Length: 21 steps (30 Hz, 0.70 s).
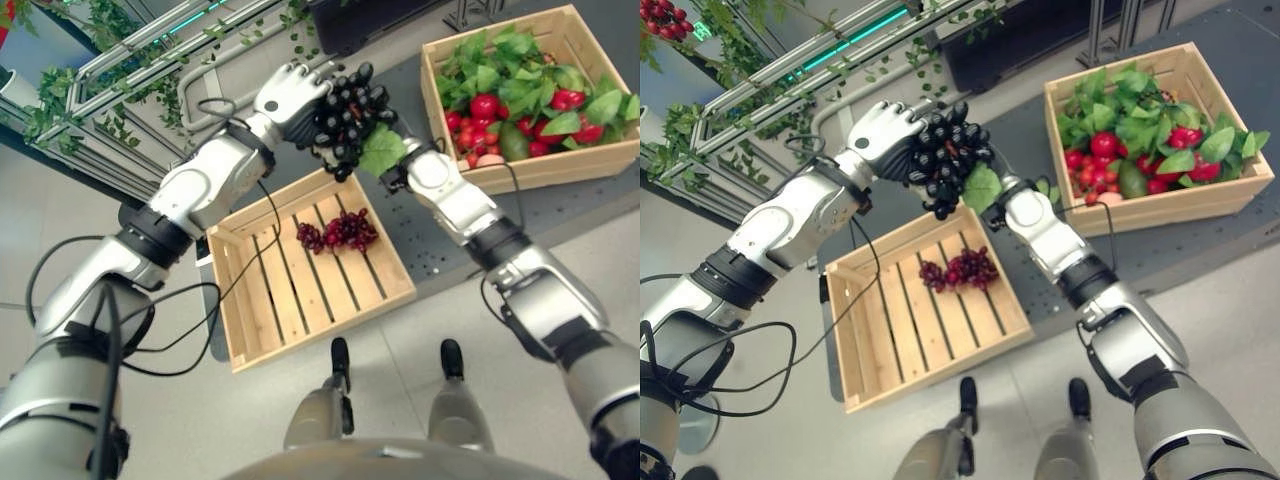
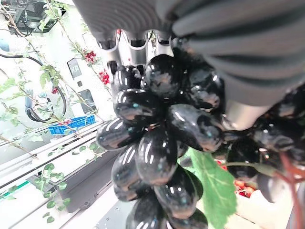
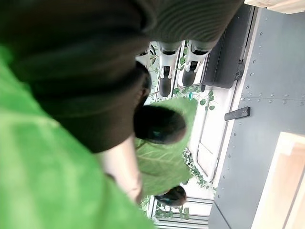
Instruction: Pick up the fruits from the basket on one side to the basket on the other side
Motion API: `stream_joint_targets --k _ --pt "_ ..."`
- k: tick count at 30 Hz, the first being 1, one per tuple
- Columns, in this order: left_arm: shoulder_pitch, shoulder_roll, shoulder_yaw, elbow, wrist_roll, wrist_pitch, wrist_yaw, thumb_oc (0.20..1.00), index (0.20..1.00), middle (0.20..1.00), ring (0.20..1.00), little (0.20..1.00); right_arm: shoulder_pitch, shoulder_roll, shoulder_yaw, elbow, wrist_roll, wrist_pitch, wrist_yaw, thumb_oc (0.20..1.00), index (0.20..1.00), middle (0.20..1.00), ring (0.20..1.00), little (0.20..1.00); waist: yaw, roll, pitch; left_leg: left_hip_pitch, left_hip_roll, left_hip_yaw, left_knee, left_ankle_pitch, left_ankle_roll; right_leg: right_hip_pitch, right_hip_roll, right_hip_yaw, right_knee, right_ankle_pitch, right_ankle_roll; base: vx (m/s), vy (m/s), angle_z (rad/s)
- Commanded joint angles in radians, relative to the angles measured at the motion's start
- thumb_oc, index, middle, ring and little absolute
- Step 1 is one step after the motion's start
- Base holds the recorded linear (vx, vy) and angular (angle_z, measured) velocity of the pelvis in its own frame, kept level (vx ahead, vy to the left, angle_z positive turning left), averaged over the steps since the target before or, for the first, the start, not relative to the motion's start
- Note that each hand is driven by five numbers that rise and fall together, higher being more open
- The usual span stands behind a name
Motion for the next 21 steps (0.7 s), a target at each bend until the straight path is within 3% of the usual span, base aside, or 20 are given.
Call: stream_joint_targets --k 1,6,14,15,21 --pt "-0.047 -0.057 -0.099 0.075 0.018 -0.009 -0.013 0.200 0.200 0.200 0.200 0.200 -0.140 0.116 -0.010 -0.239 0.064 -0.144 0.026 1.000 1.000 1.000 1.000 1.000 0.019 -0.091 -0.072 -0.042 -0.011 0.010 0.050 -0.043 -0.013 -0.010 0.079 0.025 0.085 -0.197 -0.050 0.00 0.000 0.00" --pt "-0.036 -0.035 -0.075 0.064 0.010 -0.012 -0.009 0.200 0.200 0.200 0.200 0.200 -0.104 0.084 -0.030 -0.274 0.059 -0.150 0.021 1.000 1.000 1.000 1.000 1.000 0.017 -0.096 -0.074 -0.038 -0.009 0.010 0.053 -0.045 -0.013 -0.003 0.081 0.026 0.084 -0.200 -0.050 0.00 0.000 0.00" --pt "0.048 0.039 0.039 -0.041 0.029 -0.012 -0.028 0.200 0.200 0.200 0.200 0.200 0.086 -0.039 -0.145 -0.435 0.033 -0.146 0.054 1.000 1.000 1.000 1.000 1.000 0.009 -0.105 -0.070 -0.037 -0.006 0.010 0.058 -0.050 -0.012 -0.003 0.084 0.020 0.085 -0.204 -0.049 0.00 0.000 0.00" --pt "0.148 0.120 0.115 -0.029 0.068 0.005 -0.021 0.200 0.200 0.200 0.200 0.200 0.133 -0.086 -0.199 -0.472 0.028 -0.137 0.062 1.000 1.000 1.000 1.000 1.000 0.016 -0.107 -0.070 -0.040 -0.004 0.011 0.058 -0.048 -0.013 -0.005 0.085 0.018 0.085 -0.202 -0.049 0.00 0.000 0.00" --pt "0.328 0.132 0.271 -0.091 0.093 -0.001 -0.029 0.200 0.200 0.200 0.200 0.200 0.333 -0.148 -0.349 -0.561 0.020 -0.149 0.081 1.000 1.000 1.000 1.000 1.000 0.008 -0.114 -0.062 -0.047 0.001 0.010 0.069 -0.042 -0.013 -0.009 0.085 0.014 0.089 -0.196 -0.049 0.00 -0.008 -0.03"
